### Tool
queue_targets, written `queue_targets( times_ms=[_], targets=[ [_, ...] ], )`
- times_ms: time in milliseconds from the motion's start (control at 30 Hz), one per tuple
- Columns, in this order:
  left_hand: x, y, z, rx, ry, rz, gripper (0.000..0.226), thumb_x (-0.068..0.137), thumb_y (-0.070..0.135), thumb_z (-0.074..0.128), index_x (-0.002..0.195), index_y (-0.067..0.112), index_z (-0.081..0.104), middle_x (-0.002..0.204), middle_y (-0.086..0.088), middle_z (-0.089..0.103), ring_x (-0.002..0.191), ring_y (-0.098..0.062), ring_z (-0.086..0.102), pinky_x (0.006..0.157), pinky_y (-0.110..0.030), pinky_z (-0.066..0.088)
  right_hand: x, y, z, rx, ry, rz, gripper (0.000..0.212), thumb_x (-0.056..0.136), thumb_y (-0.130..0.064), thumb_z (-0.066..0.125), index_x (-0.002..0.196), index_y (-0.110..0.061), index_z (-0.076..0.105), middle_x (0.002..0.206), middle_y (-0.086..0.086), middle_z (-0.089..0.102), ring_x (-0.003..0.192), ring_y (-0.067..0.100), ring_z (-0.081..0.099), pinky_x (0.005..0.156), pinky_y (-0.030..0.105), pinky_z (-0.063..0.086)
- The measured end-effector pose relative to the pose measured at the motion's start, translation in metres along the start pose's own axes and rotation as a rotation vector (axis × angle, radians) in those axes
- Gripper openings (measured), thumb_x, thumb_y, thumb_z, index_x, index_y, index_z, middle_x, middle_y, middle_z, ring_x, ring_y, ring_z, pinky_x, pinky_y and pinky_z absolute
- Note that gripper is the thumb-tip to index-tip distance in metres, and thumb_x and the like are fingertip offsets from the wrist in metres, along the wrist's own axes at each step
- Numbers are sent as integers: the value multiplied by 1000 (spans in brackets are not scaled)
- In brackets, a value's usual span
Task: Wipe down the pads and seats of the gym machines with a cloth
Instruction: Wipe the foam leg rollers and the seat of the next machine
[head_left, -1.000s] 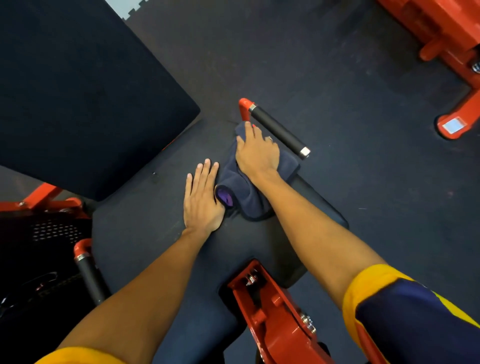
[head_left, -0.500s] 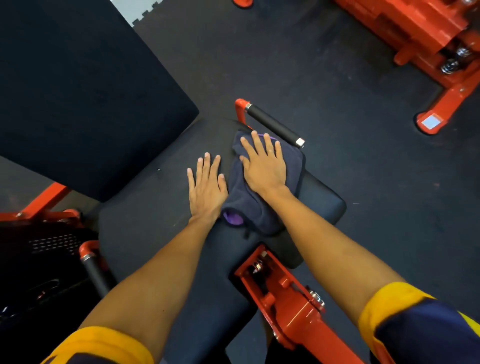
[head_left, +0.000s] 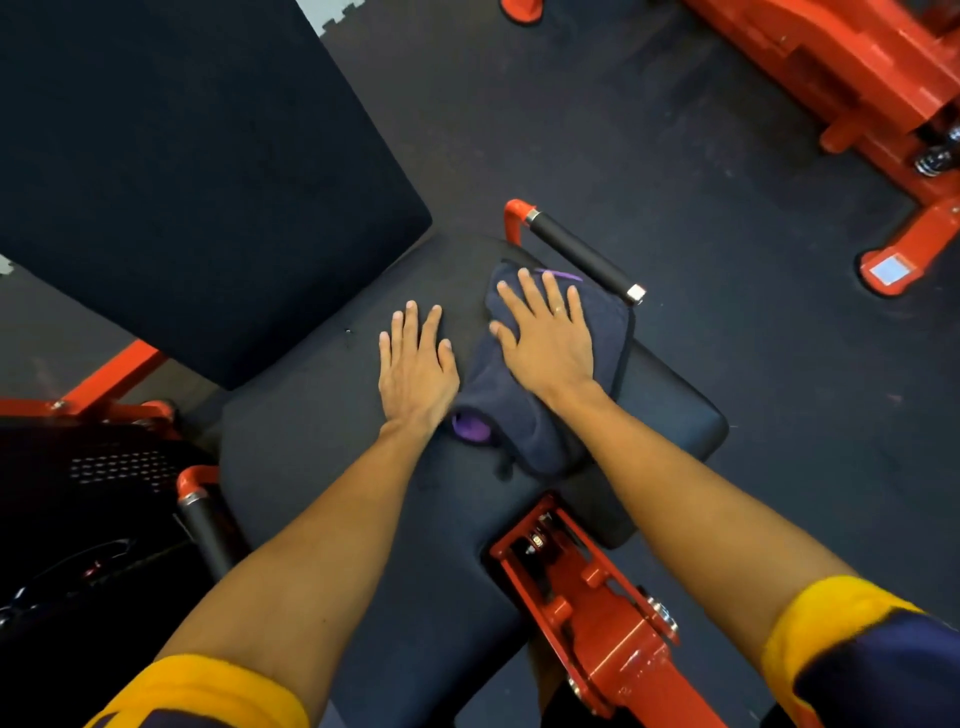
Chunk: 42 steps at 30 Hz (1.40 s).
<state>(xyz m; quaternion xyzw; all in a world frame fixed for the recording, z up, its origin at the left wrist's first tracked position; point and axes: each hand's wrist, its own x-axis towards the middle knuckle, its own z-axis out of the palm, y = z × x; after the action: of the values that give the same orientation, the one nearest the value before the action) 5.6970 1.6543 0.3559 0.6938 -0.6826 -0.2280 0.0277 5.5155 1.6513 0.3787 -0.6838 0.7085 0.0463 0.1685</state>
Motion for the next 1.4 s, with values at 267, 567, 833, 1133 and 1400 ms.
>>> queue_targets(
  times_ms=[267,567,833,1133,1400],
  targets=[
    [41,-15,-6,1,-21,-15,55,108,35,27,161,26,18,170,-5,4,157,-20,-1,127,-39,-2,-9,-18,5,14,-19,-286,54,106,-41,41,158,-29,37,168,2,27,156,32,18,125,53,10],
    [41,-15,0,65,38,-34,56,106,39,27,161,28,18,170,-4,8,157,-20,4,127,-40,1,42,4,2,1,-56,-243,55,106,-51,31,159,-34,33,170,0,20,157,25,15,126,45,7],
    [44,-20,4,104,80,-50,59,107,38,30,162,23,15,170,-8,3,157,-23,4,128,-39,3,81,-39,-4,42,-106,-176,55,109,-42,37,161,-30,25,171,2,15,158,31,5,126,48,1],
    [46,-16,3,108,59,-56,64,103,42,24,162,21,14,170,-9,5,157,-24,2,128,-42,4,117,-22,-1,31,-52,-85,52,110,-41,33,161,-29,27,169,3,22,155,31,19,125,49,12],
    [47,-22,7,110,58,-66,74,97,28,50,162,20,14,169,-10,7,157,-25,3,128,-44,5,164,-46,-11,75,-87,110,55,106,-56,30,123,-10,56,122,15,66,112,39,61,85,45,45]
  ],
)
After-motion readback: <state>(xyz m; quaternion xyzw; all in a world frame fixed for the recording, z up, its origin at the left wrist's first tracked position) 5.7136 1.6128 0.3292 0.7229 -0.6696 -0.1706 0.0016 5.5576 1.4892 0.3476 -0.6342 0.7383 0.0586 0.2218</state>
